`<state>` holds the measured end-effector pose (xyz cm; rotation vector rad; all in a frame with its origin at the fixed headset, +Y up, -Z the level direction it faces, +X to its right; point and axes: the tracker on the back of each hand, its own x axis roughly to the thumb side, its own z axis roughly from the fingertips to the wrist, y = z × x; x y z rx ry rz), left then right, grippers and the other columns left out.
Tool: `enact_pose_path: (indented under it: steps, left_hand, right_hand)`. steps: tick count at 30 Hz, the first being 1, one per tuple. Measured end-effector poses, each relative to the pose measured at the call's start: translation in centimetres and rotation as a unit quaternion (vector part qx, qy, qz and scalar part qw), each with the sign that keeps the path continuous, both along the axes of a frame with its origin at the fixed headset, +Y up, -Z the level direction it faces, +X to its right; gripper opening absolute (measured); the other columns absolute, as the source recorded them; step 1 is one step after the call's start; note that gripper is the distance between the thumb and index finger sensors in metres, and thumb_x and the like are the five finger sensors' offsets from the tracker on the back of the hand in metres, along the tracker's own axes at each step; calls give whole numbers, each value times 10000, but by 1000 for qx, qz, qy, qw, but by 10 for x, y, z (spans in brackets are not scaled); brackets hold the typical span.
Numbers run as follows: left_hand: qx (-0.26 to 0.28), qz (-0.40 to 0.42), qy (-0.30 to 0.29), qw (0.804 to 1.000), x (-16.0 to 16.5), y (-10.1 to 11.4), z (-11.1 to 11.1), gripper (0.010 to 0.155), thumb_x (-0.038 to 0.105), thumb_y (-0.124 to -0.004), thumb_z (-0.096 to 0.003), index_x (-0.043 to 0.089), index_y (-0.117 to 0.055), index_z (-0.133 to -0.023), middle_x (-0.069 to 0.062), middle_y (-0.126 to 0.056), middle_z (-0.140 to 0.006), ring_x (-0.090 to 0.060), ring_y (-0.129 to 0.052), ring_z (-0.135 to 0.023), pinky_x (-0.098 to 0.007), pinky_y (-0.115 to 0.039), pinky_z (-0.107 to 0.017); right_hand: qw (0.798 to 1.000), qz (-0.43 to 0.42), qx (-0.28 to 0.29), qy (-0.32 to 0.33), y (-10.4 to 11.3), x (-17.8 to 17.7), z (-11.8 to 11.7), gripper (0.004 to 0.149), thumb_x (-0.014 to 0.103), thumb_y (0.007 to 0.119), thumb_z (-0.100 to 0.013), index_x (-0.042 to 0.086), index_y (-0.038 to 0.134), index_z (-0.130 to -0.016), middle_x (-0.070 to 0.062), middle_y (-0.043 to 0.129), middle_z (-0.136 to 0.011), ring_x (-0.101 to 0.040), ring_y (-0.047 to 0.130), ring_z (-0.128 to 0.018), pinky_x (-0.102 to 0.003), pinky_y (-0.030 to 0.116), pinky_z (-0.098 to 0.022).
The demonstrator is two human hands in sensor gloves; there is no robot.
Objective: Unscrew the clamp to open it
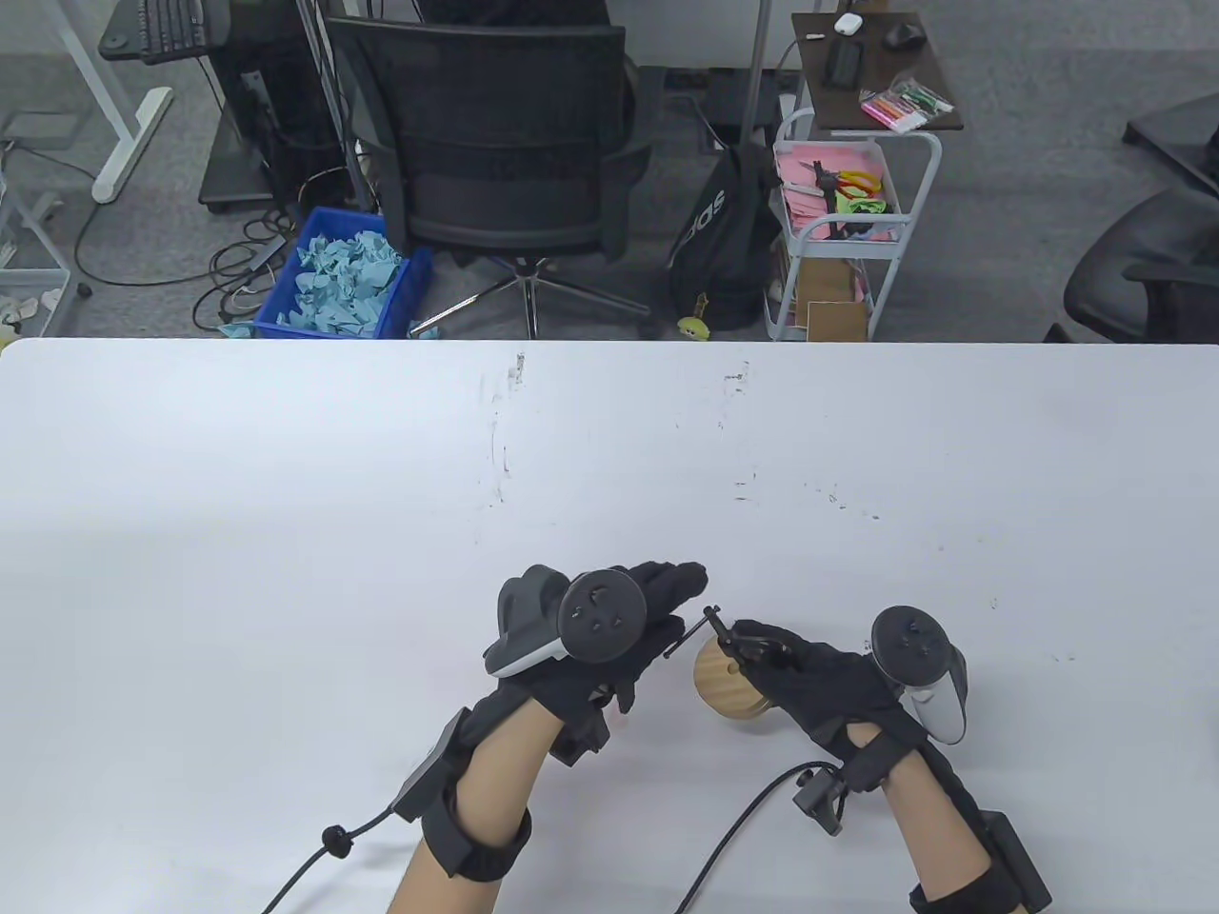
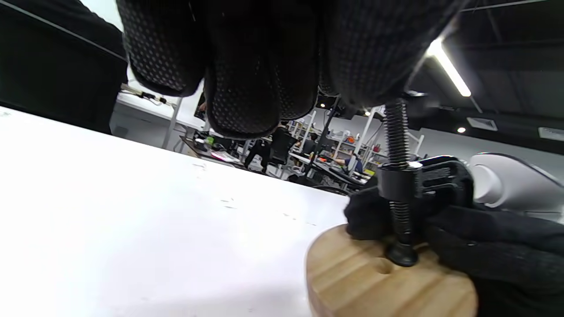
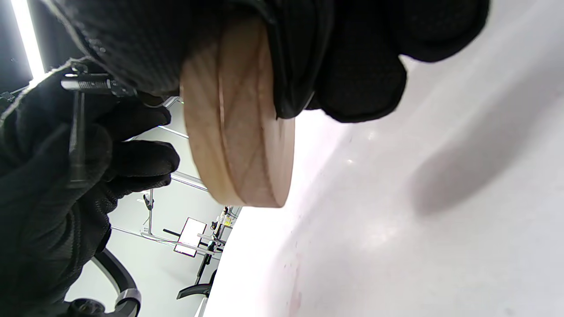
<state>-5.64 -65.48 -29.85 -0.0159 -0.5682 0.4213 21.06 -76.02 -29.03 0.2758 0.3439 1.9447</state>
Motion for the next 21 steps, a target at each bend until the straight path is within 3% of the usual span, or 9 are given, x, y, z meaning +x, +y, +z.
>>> enact_pose_path:
  steps: [3, 7, 14, 18, 21]
  left_hand:
    - [10, -3, -16, 1000, 6, 1, 4, 636, 526, -837, -452, 402, -651, -1047, 34, -830, -1017, -180, -1007, -757, -441, -794, -672]
    - [20, 16, -22, 999, 12, 2, 8, 612, 592, -809, -442, 386, -716, -1010, 26, -861, -985, -188, -1013, -728, -419, -814, -634]
    - [64, -1, 21, 998, 14, 1, 10, 416, 602, -765, -476, 309, -927, -721, 30, -1035, -562, -104, -1073, -357, -279, -893, -329]
    - [55, -26, 37, 997, 14, -1, 7, 418, 619, -750, -474, 272, -954, -585, 49, -1020, -367, -53, -1020, -169, -237, -882, -200]
    - [55, -31, 42, 997, 14, -1, 7, 420, 628, -740, -474, 275, -961, -522, 63, -1007, -305, -40, -995, -111, -233, -876, -164]
  right_hand:
    - [1000, 4, 2, 3, 0, -1, 0, 478, 466, 811, -430, 411, 774, -903, -160, 720, -852, -214, 936, -569, -516, 693, -491]
    - [1000, 9, 5, 11, 0, -2, 1, 477, 469, 807, -432, 414, 771, -904, -160, 721, -852, -209, 938, -570, -512, 697, -491]
    - [998, 35, 17, 42, 0, -11, 3, 475, 459, 814, -428, 420, 774, -899, -147, 720, -862, -215, 934, -581, -517, 692, -498]
    - [998, 35, 12, 55, -1, -13, 3, 470, 467, 817, -424, 426, 782, -892, -143, 731, -855, -197, 944, -569, -509, 704, -492]
    - [998, 30, 9, 50, -1, -12, 3, 469, 456, 827, -423, 416, 791, -889, -169, 731, -849, -212, 941, -566, -519, 697, -490]
